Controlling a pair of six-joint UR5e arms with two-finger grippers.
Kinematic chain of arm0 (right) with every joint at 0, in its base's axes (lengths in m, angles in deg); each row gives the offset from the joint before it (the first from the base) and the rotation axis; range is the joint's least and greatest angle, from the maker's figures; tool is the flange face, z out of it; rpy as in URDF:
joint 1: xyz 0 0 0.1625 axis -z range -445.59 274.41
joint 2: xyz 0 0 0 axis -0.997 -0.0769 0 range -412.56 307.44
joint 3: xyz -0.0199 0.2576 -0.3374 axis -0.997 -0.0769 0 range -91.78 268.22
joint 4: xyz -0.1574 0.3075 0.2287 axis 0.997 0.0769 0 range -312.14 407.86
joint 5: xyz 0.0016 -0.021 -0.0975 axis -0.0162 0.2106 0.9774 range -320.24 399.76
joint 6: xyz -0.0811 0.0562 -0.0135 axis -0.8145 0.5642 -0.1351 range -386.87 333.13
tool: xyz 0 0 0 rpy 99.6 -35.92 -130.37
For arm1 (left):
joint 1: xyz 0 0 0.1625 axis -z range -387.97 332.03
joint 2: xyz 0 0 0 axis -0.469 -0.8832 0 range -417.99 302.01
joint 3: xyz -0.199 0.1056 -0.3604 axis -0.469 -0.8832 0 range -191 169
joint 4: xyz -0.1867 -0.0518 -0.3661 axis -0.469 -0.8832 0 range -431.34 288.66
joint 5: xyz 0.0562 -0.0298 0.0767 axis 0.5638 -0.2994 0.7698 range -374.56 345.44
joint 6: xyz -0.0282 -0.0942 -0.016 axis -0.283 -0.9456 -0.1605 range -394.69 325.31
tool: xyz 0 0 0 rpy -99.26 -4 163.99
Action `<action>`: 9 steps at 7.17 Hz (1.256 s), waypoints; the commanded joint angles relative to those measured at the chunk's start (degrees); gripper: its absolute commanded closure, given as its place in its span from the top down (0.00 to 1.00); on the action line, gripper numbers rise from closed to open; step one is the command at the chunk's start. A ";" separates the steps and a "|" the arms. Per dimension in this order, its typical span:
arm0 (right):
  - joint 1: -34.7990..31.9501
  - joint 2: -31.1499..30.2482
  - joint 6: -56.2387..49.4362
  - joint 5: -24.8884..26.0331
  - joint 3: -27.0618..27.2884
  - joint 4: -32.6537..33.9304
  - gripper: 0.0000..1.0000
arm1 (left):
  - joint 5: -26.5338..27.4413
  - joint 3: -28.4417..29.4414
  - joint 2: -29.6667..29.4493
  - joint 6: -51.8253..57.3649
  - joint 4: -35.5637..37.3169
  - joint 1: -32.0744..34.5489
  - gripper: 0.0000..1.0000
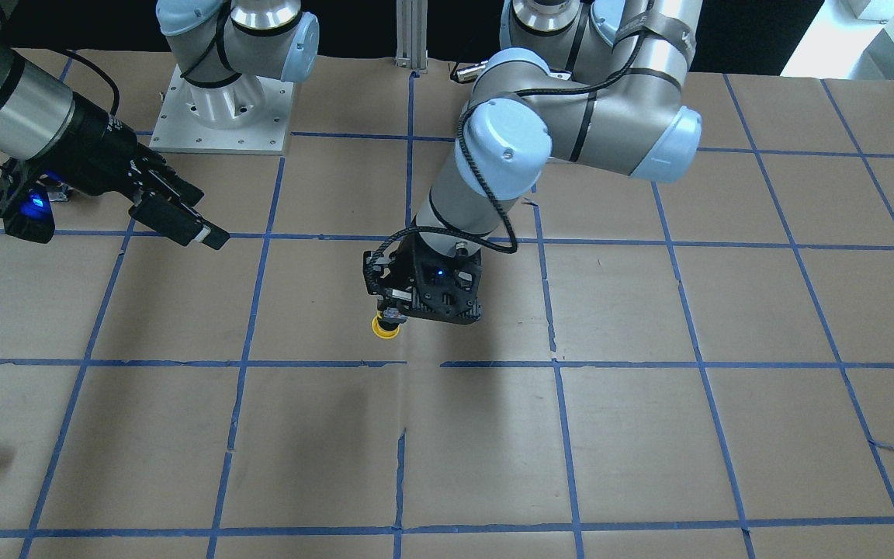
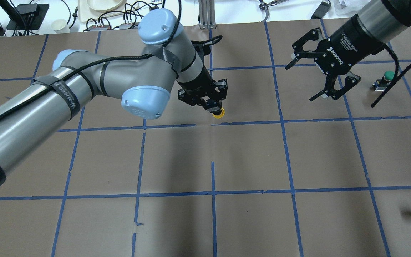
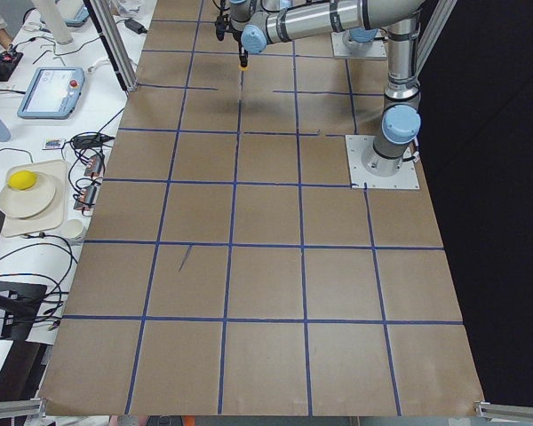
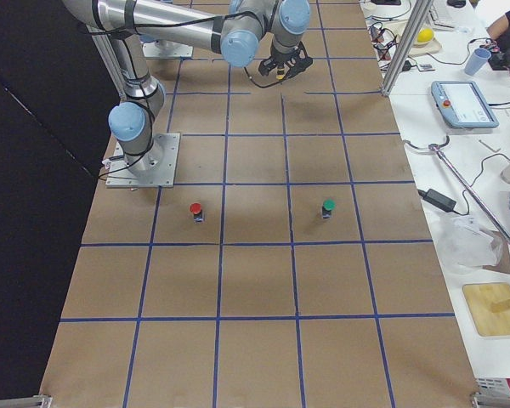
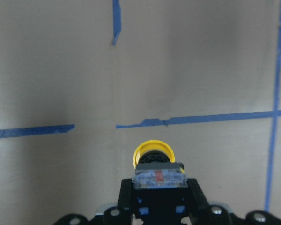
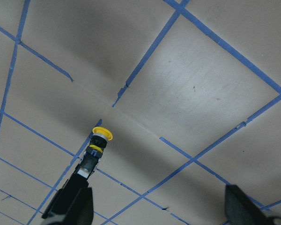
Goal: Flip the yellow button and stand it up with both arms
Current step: 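Carry the yellow button to table center with left gripper while right gripper approaches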
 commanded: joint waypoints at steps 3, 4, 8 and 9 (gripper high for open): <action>3.47 0.00 1.23 -6.18 -0.63 0.36 1.00 | -28.68 -10.03 7.24 3.23 5.53 -10.14 0.08; 3.56 0.00 4.11 -8.75 -0.72 0.45 1.00 | -40.75 -14.25 7.33 1.14 10.88 -11.55 0.08; 2.34 1.32 15.27 -16.76 0.33 -0.08 1.00 | -68.31 -23.94 6.01 -10.40 31.83 -16.81 0.07; 1.11 1.32 16.17 -17.21 0.34 -0.25 1.00 | -72.29 -24.13 6.62 -10.48 32.12 -17.27 0.06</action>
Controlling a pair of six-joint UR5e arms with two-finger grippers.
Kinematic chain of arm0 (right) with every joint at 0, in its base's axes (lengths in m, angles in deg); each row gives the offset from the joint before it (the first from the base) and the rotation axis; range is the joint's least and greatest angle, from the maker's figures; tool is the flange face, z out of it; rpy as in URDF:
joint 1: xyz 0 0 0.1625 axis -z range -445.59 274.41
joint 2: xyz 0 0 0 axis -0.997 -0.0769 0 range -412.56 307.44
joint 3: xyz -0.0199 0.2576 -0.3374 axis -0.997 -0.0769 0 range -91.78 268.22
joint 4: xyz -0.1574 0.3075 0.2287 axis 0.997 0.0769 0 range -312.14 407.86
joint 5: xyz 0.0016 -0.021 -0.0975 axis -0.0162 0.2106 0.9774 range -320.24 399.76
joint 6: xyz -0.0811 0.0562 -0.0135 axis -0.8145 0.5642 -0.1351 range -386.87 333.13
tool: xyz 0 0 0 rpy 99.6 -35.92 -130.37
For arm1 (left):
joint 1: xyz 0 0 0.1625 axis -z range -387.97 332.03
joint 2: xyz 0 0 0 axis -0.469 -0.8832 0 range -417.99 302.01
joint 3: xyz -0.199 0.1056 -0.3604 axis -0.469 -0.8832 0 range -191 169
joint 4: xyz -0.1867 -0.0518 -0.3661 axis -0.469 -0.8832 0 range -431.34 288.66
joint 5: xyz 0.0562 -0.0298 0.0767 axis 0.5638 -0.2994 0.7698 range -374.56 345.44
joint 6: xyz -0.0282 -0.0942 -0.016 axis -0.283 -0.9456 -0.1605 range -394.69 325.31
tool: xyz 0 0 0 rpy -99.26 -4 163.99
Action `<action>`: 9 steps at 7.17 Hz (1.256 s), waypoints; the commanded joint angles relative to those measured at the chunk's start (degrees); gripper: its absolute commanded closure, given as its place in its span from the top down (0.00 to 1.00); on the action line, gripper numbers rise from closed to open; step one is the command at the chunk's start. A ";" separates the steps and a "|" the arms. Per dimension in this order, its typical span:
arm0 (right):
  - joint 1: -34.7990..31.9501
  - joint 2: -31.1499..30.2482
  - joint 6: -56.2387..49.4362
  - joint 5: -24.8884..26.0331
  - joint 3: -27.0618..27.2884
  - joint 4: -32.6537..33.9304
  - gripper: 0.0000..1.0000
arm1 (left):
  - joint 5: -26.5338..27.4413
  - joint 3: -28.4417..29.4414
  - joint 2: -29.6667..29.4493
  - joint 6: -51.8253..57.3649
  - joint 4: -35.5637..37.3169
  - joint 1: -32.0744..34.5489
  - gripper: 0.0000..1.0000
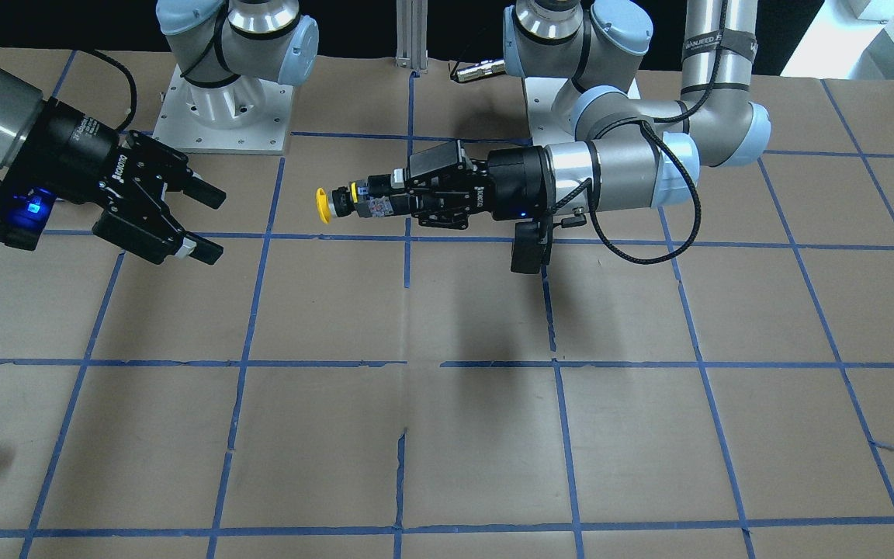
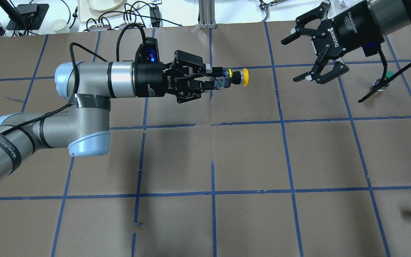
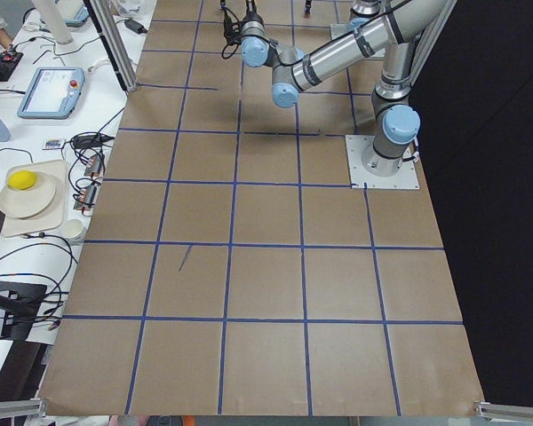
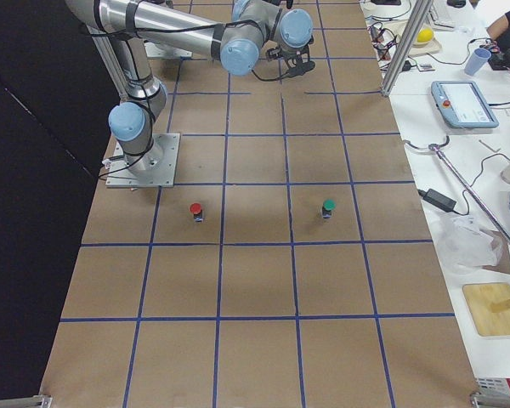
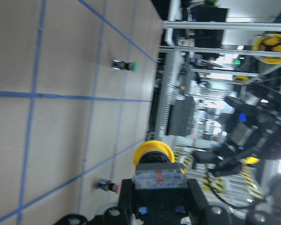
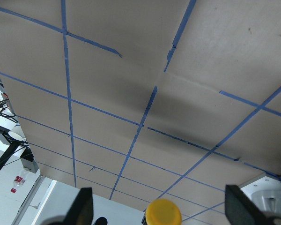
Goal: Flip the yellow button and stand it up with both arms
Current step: 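Close the right gripper on the yellow cap held by the left gripper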
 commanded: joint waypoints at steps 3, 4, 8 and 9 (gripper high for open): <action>-6.16 -0.44 5.67 -2.62 -0.84 -0.14 0.99 | -6.05 -0.48 -0.98 -0.43 1.66 -0.91 0.05; -6.16 -1.57 5.67 -4.29 -0.75 -0.49 0.99 | -6.05 -0.48 -0.37 -0.52 1.66 -0.56 0.05; -7.30 -2.73 5.32 -7.89 0.13 -0.76 0.99 | -6.14 -0.22 -0.36 -0.43 1.66 -0.73 0.05; -8.09 -2.55 5.50 -9.04 0.13 -0.76 0.99 | -6.14 -0.22 -0.36 -0.43 1.66 -0.73 0.05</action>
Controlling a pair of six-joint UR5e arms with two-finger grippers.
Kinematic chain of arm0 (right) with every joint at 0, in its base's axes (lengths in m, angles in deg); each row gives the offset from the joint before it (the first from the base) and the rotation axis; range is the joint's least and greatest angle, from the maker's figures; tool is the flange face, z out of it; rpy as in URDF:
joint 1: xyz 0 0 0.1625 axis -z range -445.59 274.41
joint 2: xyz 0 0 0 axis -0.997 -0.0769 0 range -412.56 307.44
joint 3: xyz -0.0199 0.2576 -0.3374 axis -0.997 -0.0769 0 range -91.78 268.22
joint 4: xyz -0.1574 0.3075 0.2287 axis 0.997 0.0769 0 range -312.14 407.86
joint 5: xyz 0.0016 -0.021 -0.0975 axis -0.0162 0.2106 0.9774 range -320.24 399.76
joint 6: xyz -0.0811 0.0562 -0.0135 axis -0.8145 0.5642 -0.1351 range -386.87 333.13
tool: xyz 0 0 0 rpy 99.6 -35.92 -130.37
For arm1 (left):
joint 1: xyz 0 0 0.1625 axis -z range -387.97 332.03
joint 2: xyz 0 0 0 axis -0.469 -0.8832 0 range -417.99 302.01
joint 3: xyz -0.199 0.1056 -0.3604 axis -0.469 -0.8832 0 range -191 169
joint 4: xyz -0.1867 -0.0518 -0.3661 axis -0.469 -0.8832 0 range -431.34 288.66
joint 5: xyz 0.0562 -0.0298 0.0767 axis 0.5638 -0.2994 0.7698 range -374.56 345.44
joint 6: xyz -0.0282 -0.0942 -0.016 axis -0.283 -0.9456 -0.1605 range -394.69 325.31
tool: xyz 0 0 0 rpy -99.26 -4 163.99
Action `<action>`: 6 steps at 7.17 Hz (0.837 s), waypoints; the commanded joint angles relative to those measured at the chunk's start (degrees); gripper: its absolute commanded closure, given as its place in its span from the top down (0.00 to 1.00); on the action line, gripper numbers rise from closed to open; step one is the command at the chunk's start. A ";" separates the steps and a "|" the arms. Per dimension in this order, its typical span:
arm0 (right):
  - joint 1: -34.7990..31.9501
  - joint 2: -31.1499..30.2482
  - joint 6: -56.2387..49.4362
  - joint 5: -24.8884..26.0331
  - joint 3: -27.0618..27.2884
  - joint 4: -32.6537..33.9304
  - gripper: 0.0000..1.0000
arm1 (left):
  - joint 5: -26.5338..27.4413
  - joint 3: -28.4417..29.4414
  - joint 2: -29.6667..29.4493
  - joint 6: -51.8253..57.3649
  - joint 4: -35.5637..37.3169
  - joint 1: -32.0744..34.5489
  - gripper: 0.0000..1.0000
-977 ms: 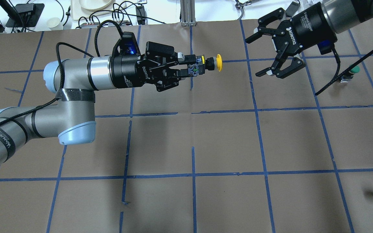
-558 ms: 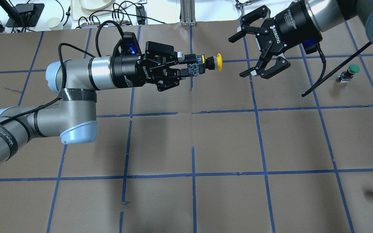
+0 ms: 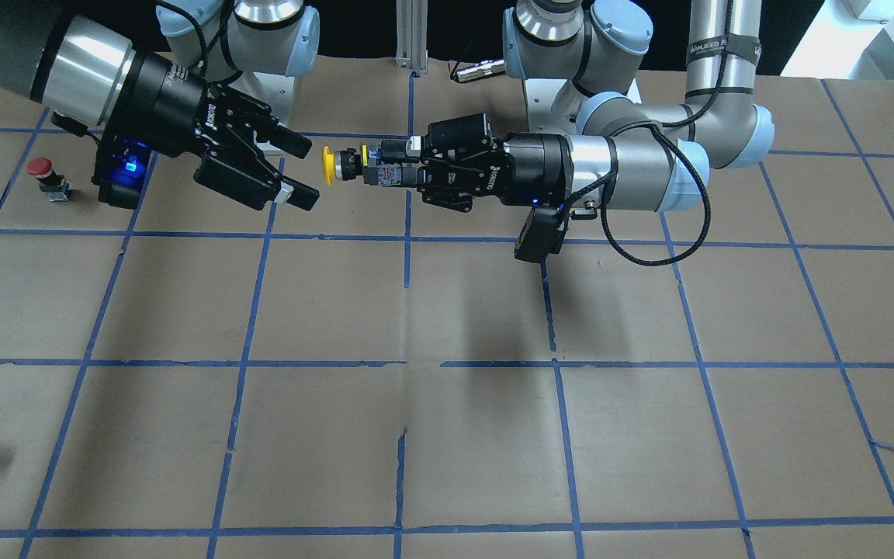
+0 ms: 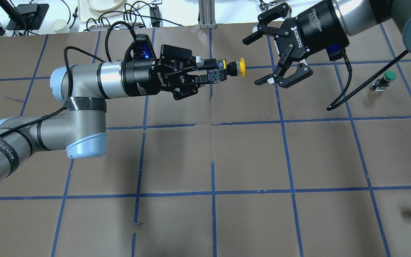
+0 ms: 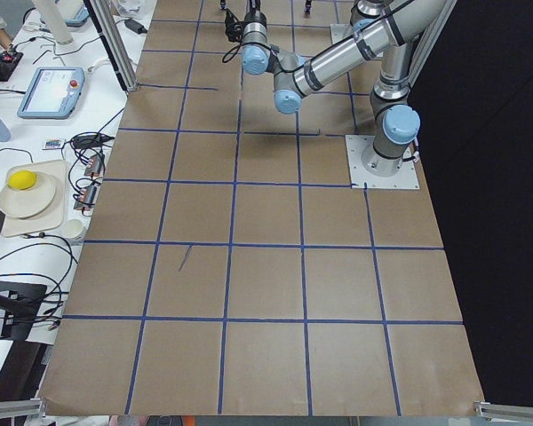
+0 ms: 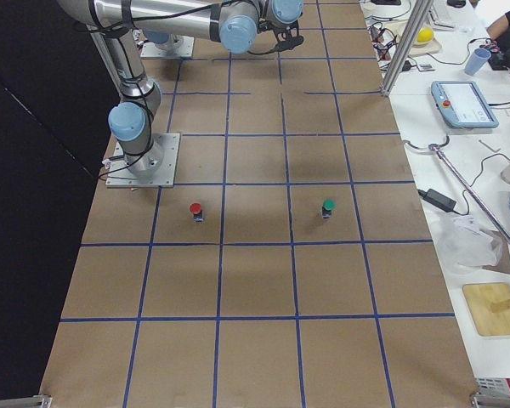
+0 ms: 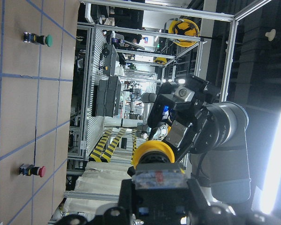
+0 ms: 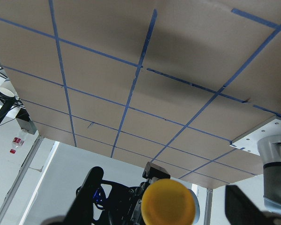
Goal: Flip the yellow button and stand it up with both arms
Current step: 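Close the right gripper on the yellow cap held by the left gripper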
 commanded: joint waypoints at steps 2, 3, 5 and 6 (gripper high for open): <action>-1.25 1.00 0.19 -2.77 0.23 0.04 0.98 | 0.00 0.15 0.19 -0.08 0.00 -0.04 0.05; -1.25 1.09 0.19 -2.85 0.31 -0.13 0.96 | 0.00 0.06 0.11 0.01 0.00 -0.12 0.05; -1.25 0.91 0.28 -2.68 0.32 -0.49 0.73 | -0.09 -0.12 0.37 -0.08 0.09 -0.12 0.05; -1.25 0.65 0.28 -2.68 0.40 -0.83 0.70 | -0.09 -0.03 0.28 -0.08 0.09 -0.12 0.05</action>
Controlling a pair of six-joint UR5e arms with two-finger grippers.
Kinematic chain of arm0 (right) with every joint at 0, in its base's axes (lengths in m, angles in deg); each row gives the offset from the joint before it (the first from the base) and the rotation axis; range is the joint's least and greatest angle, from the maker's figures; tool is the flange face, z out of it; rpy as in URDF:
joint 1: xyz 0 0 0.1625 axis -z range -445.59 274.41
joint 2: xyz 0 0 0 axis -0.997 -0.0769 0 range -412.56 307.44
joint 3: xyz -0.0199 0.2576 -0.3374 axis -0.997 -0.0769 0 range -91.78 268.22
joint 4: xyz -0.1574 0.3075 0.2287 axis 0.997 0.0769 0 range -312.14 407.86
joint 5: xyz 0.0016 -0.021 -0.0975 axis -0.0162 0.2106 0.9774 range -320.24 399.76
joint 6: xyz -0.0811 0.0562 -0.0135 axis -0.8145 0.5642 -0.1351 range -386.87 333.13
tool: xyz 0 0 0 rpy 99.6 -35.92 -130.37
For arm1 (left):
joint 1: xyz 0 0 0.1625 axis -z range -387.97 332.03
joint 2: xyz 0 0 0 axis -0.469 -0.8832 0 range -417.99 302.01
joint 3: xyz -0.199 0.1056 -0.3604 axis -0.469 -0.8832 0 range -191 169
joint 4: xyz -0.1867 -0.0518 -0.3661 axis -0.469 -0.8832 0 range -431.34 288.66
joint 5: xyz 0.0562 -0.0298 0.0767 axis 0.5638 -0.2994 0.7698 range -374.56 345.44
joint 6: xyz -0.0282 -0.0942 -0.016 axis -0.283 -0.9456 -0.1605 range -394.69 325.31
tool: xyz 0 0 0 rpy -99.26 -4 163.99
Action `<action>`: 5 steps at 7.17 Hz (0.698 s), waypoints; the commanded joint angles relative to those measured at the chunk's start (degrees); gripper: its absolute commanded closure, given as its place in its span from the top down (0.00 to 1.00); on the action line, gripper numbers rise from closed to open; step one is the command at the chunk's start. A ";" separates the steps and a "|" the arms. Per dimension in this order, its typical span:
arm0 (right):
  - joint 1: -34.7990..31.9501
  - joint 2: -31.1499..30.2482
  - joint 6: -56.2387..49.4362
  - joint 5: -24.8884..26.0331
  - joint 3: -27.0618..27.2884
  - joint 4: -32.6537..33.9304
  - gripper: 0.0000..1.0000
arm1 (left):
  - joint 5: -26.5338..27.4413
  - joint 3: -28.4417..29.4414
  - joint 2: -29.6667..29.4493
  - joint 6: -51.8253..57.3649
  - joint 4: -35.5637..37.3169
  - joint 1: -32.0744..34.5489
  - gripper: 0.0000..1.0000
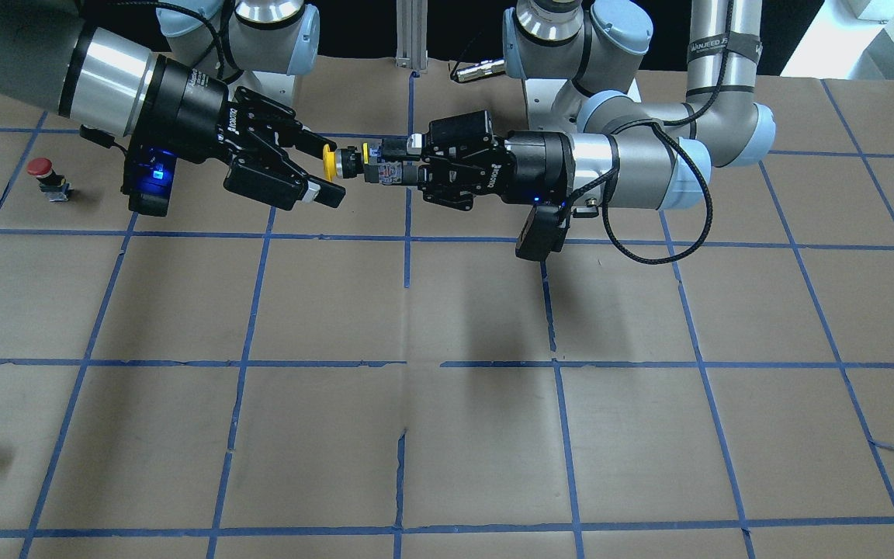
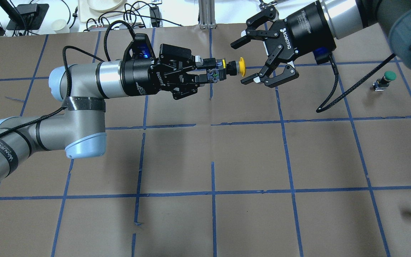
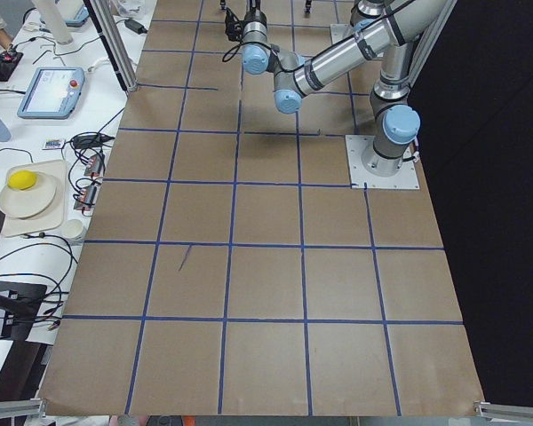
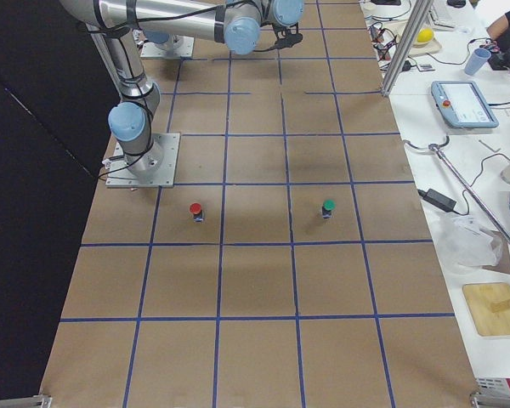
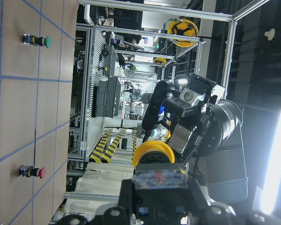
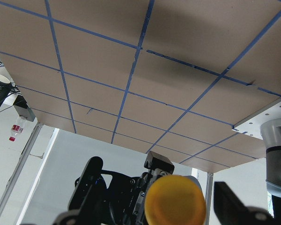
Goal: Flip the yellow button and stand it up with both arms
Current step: 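Close the right gripper on the yellow cap held by the left gripper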
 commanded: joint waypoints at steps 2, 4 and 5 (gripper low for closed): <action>0.08 -0.31 0.10 0.64 -0.02 -2.06 0.62 | -0.03 0.09 0.18 -0.03 0.01 -0.21 0.05; 0.08 -0.31 0.01 0.65 0.07 -2.33 0.29 | -0.03 0.09 0.18 -2.12 0.01 -0.03 0.25; 0.08 -0.40 0.01 0.39 -0.02 -2.42 0.20 | 0.23 0.09 0.36 -2.22 0.01 -0.03 0.32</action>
